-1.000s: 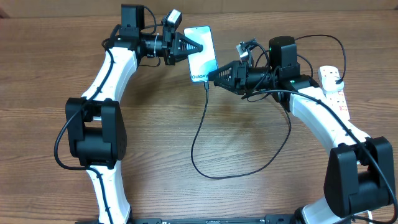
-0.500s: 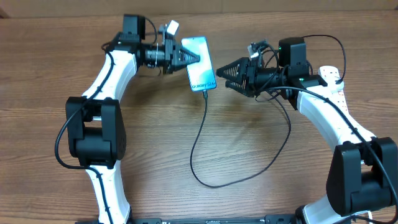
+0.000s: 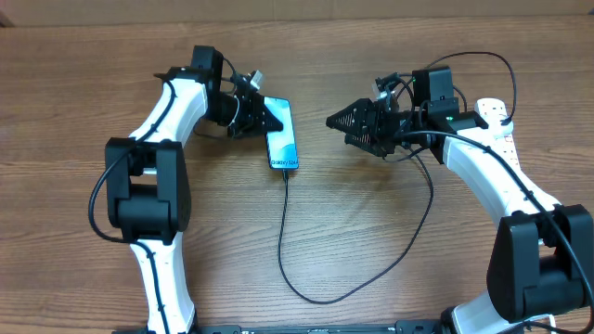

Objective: Plug charger to phone and switch on socket
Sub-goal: 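Lower the plugged phone flat onto the table with both grippers, then release the phone and move the right gripper to the power strip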

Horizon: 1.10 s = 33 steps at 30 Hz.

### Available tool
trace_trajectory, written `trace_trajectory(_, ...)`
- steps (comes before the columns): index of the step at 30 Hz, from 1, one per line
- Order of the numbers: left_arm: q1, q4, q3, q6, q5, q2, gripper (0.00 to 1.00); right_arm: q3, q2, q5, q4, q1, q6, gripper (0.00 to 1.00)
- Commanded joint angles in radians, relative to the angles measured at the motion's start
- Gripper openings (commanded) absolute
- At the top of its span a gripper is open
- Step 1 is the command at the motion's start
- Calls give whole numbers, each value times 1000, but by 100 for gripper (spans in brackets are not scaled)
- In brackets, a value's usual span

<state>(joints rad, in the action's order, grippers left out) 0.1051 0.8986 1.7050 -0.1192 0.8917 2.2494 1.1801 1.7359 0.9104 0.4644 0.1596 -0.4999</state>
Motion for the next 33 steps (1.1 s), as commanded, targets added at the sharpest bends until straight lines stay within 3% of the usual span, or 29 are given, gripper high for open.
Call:
trace_trajectory(1, 4, -2, 3, 33, 30, 79, 4, 19, -24, -21, 17, 4, 38, 82)
trace_trajectory(9, 5, -10, 3, 34, 28, 157, 4, 19, -24, -32, 25, 4, 39, 82)
trace_trajectory(10, 5, -10, 3, 34, 9, 157, 11, 19, -24, -34, 25, 4, 38, 82)
trace_trajectory(13, 5, -8, 3, 33, -60, 157, 43, 19, -24, -39, 29, 4, 39, 82)
trace_trajectory(16, 5, -8, 3, 33, -92, 157, 62, 19, -24, -47, 29, 4, 39, 82)
trace_trajectory(18, 5, -8, 3, 33, -132, 157, 66, 19, -24, -47, 29, 4, 39, 82)
trace_trajectory(27, 1, 27, 10, 26, -352, 157, 64, 19, -24, -65, 55, 4, 61, 81)
trace_trajectory(33, -16, 164, 175, 16, -357, 148, 60, 20, -25, -143, 92, 3, 64, 69)
